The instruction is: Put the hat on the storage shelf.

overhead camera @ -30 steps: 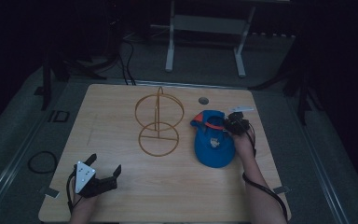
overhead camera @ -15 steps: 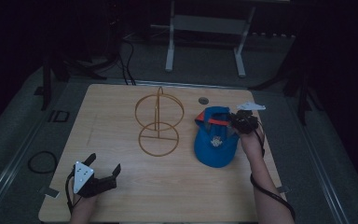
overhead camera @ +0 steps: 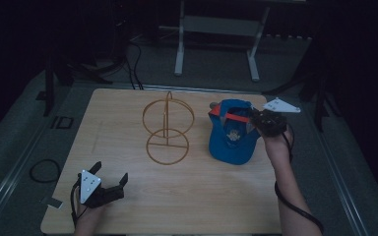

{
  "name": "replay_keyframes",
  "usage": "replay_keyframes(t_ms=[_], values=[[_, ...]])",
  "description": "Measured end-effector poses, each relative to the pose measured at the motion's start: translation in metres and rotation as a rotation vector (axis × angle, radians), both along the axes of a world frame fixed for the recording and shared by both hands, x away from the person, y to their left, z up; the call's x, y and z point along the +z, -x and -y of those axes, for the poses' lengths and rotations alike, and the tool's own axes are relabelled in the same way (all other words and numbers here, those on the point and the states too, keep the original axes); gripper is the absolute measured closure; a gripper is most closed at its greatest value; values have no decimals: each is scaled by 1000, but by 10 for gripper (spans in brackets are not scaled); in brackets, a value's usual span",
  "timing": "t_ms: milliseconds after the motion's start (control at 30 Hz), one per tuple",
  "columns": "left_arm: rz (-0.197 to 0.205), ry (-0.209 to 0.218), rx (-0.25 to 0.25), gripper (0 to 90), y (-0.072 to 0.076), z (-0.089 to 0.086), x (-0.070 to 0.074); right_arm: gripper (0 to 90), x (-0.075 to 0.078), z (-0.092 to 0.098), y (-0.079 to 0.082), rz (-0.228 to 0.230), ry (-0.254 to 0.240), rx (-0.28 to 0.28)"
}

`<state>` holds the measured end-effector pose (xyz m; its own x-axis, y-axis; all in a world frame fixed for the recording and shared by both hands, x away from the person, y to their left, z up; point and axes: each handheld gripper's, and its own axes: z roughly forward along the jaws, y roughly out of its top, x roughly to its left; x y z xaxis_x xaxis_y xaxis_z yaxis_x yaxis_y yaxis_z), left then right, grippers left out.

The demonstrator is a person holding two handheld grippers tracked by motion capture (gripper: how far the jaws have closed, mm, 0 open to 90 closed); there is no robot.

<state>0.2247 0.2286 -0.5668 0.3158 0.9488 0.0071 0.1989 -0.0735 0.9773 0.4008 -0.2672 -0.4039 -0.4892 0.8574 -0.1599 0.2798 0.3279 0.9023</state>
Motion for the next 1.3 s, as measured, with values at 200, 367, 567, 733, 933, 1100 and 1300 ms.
replay_keyframes(t_ms=[200,367,567,733,933,1100,1300], values=[[-98,71,-32,8,2,9,12,888,19,3,20,40,-16,27],[-120,57,-62,8,9,24,34,889,30,7,39,70,-30,48],[-117,-1,-183,8,17,44,60,888,43,13,61,102,-57,69],[-106,-16,-231,8,18,54,87,888,46,12,77,108,-69,98],[-55,-31,-273,52,15,68,123,888,44,5,95,110,-82,151],[-37,-52,-318,59,7,84,145,888,43,-4,107,120,-79,187],[-20,-76,-361,63,-7,105,164,888,45,-10,112,128,-77,206]])
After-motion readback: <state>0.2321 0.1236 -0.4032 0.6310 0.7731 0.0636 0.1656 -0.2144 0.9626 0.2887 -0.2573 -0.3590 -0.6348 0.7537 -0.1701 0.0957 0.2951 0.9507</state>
